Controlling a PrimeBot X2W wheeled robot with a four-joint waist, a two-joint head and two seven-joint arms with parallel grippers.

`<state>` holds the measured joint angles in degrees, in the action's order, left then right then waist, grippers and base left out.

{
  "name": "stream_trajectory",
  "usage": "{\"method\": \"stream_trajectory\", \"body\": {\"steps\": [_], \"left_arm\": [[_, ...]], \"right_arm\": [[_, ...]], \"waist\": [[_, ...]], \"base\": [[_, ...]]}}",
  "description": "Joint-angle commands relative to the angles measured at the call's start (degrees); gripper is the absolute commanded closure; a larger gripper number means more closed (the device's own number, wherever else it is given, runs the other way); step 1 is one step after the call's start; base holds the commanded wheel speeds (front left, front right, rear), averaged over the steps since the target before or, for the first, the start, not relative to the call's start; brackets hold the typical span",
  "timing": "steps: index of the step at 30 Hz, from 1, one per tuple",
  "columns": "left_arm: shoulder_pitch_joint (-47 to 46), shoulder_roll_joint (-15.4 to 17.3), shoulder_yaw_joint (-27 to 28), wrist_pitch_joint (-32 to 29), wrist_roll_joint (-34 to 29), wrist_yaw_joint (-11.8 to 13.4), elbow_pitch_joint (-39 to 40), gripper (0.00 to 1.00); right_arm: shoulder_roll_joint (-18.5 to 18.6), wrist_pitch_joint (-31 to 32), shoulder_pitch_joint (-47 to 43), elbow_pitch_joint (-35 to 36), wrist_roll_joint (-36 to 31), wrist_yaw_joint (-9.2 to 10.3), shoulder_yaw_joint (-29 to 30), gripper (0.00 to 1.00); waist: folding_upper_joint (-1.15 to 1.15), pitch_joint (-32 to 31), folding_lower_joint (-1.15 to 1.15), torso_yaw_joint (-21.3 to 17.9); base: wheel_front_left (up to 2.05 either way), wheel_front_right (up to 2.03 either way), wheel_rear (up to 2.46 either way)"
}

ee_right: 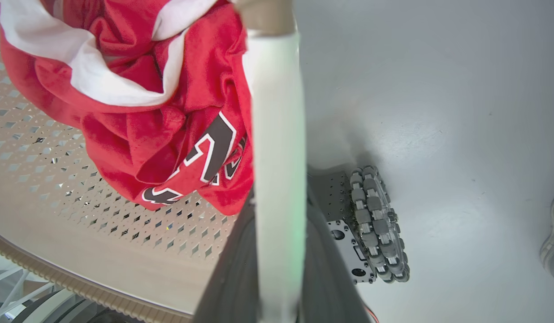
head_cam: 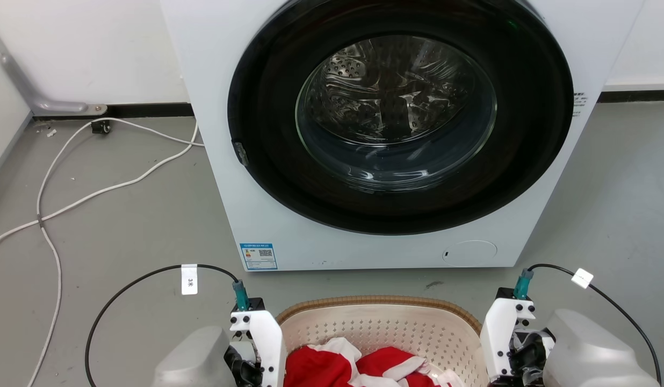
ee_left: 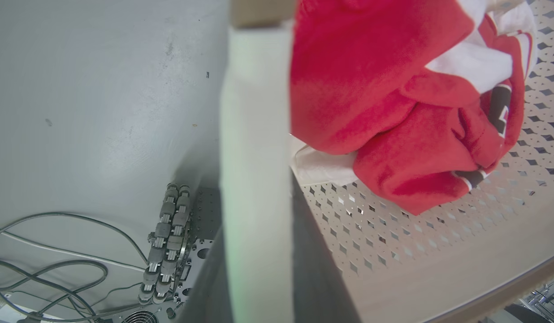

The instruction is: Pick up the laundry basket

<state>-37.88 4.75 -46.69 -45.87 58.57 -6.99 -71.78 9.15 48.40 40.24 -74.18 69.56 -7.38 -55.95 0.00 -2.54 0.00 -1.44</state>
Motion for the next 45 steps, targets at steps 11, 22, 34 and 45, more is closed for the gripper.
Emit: {"method": "stream_trajectory", "body": {"steps": [11, 22, 34, 45], "left_arm": [[-1.35, -2.06, -0.44, 0.53, 1.78, -0.89, 0.92, 1.0], [-1.55, -2.04, -1.09, 1.05, 2.63, -0.89, 1.07, 1.0], [-1.56, -2.07, -1.73, 1.08, 3.61, -0.9, 1.1, 1.0], [-1.71, -2.0, -2.25, 1.23, 4.41, -0.9, 1.0, 1.0]], "right_arm": [[-1.92, -0.62, 1.01, 0.64, -0.4, -0.21, 1.19, 1.0], [-2.11, -0.72, 1.06, 0.69, -0.92, -0.24, 1.8, 1.0], [-2.29, -0.66, 0.67, 0.7, -1.36, -0.24, 2.59, 1.0], [-2.3, -0.59, 0.54, 0.7, -1.82, -0.24, 3.18, 1.0]], "waist": [[0.0, 0.15, 0.0, 0.02], [0.0, 0.21, 0.0, -0.06], [0.0, 0.19, 0.0, -0.03], [0.0, 0.26, 0.0, -0.13]], "base": [[0.0, 0.0, 0.0], [0.0, 0.0, 0.0], [0.0, 0.0, 0.0], [0.0, 0.0, 0.0]]}}
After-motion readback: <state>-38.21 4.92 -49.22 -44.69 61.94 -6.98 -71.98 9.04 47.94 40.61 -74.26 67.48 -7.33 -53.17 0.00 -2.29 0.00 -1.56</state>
